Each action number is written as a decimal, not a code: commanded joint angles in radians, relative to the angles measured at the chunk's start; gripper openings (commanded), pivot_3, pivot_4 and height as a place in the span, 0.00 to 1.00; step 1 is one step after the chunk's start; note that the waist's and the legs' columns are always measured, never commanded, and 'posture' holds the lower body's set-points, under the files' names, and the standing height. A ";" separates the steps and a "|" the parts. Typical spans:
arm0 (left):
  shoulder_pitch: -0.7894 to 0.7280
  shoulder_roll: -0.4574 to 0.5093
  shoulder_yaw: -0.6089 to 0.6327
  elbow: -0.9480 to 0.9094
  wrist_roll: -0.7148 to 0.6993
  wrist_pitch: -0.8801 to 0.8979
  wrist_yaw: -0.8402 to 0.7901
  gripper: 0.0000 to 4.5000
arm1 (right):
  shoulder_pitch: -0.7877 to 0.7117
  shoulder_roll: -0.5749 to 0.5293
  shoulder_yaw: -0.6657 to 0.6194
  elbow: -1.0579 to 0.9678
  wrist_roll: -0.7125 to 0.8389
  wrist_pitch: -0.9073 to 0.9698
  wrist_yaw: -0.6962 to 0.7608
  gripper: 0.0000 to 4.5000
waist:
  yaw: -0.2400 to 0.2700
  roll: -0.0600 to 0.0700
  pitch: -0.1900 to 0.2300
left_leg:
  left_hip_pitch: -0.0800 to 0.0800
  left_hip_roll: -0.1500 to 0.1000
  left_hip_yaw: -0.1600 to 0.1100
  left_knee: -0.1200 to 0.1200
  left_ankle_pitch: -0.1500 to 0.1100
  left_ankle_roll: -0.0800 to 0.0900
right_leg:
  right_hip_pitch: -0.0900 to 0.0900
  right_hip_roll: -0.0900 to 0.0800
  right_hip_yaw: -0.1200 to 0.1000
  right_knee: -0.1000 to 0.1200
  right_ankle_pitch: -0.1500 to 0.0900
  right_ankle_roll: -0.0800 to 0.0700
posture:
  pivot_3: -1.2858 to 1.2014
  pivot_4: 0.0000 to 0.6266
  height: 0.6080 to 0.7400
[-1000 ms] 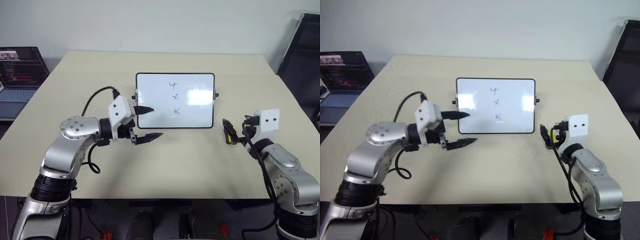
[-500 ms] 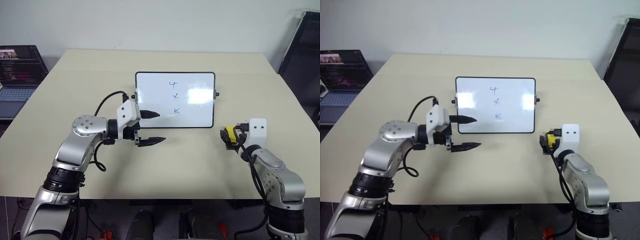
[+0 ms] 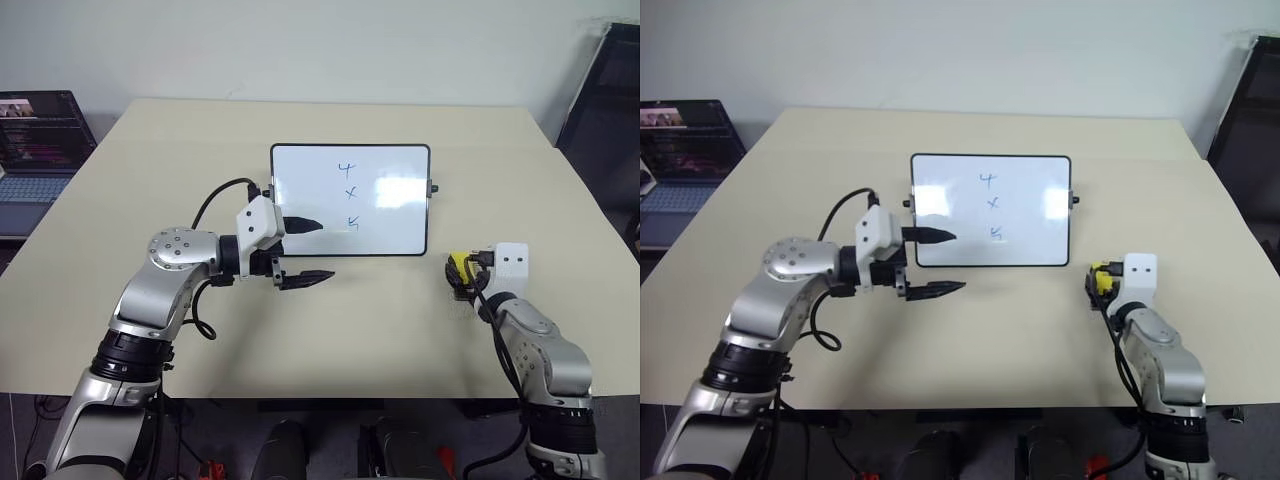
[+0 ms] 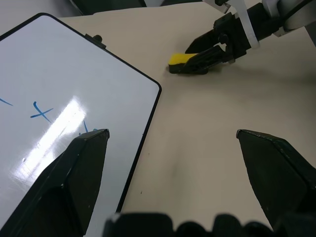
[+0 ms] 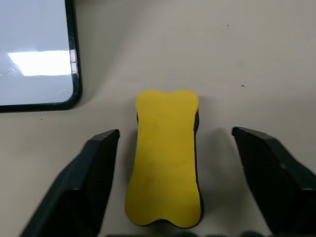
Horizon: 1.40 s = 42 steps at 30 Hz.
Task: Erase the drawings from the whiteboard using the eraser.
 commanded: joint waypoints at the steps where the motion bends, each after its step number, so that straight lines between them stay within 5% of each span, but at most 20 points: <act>1: -0.007 0.006 0.024 -0.021 0.003 -0.017 0.007 1.00 | -0.010 0.003 -0.011 -0.019 -0.009 -0.030 -0.004 0.56 | 0.000 0.000 0.000 | 0.000 0.000 0.000 0.000 0.000 0.000 | 0.000 0.000 0.000 0.000 0.000 0.000 | 0.52 0.24 1.00; 5: 0.009 0.002 0.030 -0.010 0.015 -0.029 0.030 1.00 | -0.005 -0.002 -0.008 -0.027 -0.010 -0.017 0.002 0.25 | 0.000 0.000 0.000 | 0.000 0.000 0.000 0.000 0.000 0.000 | 0.000 0.000 0.000 0.000 0.001 -0.001 | 0.52 0.24 1.00; 15: 0.025 -0.001 0.094 -0.060 0.078 0.077 0.260 1.00 | -0.006 -0.111 0.047 -0.233 0.031 -0.040 0.161 0.25 | -0.001 0.000 0.000 | 0.000 0.000 -0.001 0.001 0.000 0.000 | 0.000 0.000 0.000 0.000 0.002 -0.003 | 0.52 0.24 1.00; 20: -0.017 0.004 0.112 -0.056 0.140 0.206 0.401 1.00 | -0.136 -0.208 0.168 -0.253 -0.026 -0.077 0.262 0.25 | -0.002 0.000 0.000 | 0.000 0.000 -0.001 0.002 0.000 0.000 | 0.001 0.000 -0.001 0.001 0.000 0.001 | 0.52 0.24 1.00; 27: -0.070 0.010 0.082 -0.032 0.203 0.284 0.459 1.00 | -0.473 -0.145 0.358 0.052 -0.140 -0.158 0.314 0.25 | -0.005 0.000 0.000 | 0.000 0.000 -0.001 0.003 0.000 0.000 | 0.001 0.001 -0.003 0.001 0.003 -0.002 | 0.52 0.24 1.00; 42: -0.140 -0.025 0.051 -0.023 0.237 0.321 0.471 1.00 | -0.930 0.031 0.453 0.846 -0.329 -0.508 0.365 0.25 | 0.001 0.000 0.000 | -0.006 -0.001 -0.004 0.003 0.000 0.000 | -0.004 -0.002 -0.006 0.001 0.004 -0.003 | 0.52 0.24 1.00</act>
